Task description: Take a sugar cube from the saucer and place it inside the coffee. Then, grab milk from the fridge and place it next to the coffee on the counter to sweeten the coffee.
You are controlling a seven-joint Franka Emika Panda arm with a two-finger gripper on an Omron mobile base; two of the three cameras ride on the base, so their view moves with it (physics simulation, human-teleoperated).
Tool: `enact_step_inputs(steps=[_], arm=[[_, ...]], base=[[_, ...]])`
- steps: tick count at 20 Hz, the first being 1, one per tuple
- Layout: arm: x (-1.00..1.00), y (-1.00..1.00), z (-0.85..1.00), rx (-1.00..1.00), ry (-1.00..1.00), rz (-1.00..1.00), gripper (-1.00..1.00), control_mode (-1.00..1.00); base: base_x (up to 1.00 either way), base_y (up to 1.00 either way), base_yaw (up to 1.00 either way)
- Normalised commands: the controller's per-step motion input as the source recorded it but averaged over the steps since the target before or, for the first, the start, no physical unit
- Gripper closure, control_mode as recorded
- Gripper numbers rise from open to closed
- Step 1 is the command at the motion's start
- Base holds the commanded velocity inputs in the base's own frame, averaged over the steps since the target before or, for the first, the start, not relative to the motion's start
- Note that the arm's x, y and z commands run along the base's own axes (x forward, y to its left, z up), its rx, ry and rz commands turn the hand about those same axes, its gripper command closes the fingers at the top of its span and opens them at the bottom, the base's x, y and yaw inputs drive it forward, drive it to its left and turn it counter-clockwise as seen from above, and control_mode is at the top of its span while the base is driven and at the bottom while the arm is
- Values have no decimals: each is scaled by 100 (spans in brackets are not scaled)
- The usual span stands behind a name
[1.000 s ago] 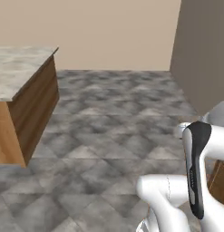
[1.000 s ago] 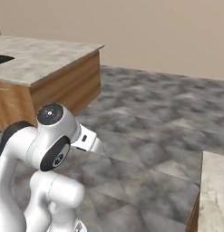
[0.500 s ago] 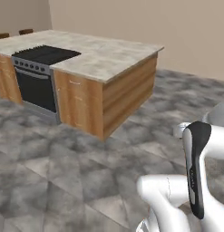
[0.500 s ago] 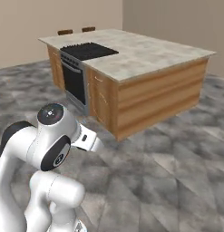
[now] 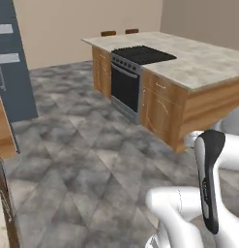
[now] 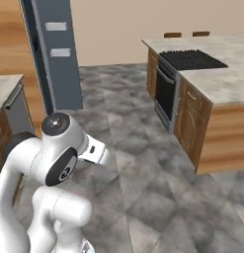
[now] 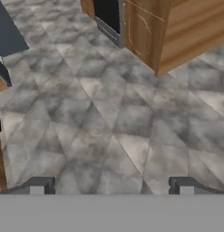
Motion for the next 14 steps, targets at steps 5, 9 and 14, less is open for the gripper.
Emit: enact_step_inputs(steps=[5,9,14], arm=[[0,0,0,0,0,0,-100,100],[0,0,0,0,0,0,-100,100],[0,0,0,0,0,0,-100,100]], base=[[96,-11,44],[100,-9,37],[100,-14,31]])
